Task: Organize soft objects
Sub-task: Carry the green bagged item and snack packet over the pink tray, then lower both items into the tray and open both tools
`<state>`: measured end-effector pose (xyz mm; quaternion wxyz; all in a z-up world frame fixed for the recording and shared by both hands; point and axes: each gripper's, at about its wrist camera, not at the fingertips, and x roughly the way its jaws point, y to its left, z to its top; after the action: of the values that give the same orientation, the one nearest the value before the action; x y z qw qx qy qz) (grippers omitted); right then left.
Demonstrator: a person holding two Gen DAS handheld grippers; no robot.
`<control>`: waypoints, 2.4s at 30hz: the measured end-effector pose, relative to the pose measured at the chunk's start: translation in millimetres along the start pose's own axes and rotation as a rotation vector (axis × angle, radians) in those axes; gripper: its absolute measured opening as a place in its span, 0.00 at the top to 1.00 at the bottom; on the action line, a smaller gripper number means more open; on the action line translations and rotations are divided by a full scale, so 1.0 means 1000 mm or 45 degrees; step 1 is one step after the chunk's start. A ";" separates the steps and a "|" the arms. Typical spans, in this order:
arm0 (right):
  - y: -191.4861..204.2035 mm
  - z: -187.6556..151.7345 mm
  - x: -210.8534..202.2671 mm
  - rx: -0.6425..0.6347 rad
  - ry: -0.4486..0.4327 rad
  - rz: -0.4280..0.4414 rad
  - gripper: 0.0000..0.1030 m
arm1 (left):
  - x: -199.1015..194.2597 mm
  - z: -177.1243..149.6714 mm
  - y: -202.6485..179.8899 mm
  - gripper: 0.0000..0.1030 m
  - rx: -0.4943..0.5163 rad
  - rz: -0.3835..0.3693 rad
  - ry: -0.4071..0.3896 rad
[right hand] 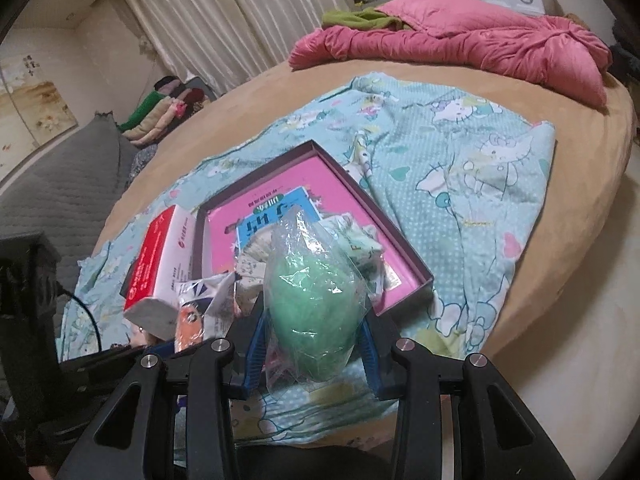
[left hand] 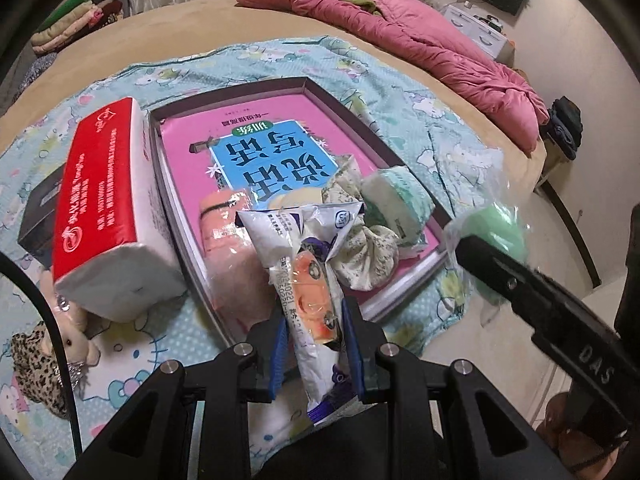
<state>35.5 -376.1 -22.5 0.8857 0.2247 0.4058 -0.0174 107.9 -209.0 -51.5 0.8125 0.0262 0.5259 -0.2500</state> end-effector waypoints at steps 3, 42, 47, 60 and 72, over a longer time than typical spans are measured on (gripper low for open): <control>0.000 -0.001 0.007 -0.004 0.022 0.000 0.60 | 0.005 0.004 0.000 0.75 0.003 0.010 -0.006; 0.016 -0.002 0.077 -0.122 0.160 0.054 0.59 | 0.040 0.022 0.034 0.74 -0.092 -0.046 0.018; 0.013 -0.003 0.077 -0.112 0.167 0.066 0.58 | 0.039 0.022 0.034 0.74 -0.097 -0.050 0.015; 0.014 -0.008 0.070 -0.118 0.173 0.090 0.54 | 0.036 0.018 0.039 0.74 -0.118 -0.050 0.020; 0.012 -0.004 0.052 -0.105 0.100 0.063 0.38 | 0.023 0.018 0.038 0.57 -0.120 -0.048 0.001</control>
<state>69.8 -355.9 -57.5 0.8779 0.1986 0.4348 0.0299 147.6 -190.1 -72.1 0.8078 -0.0220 0.5379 -0.2401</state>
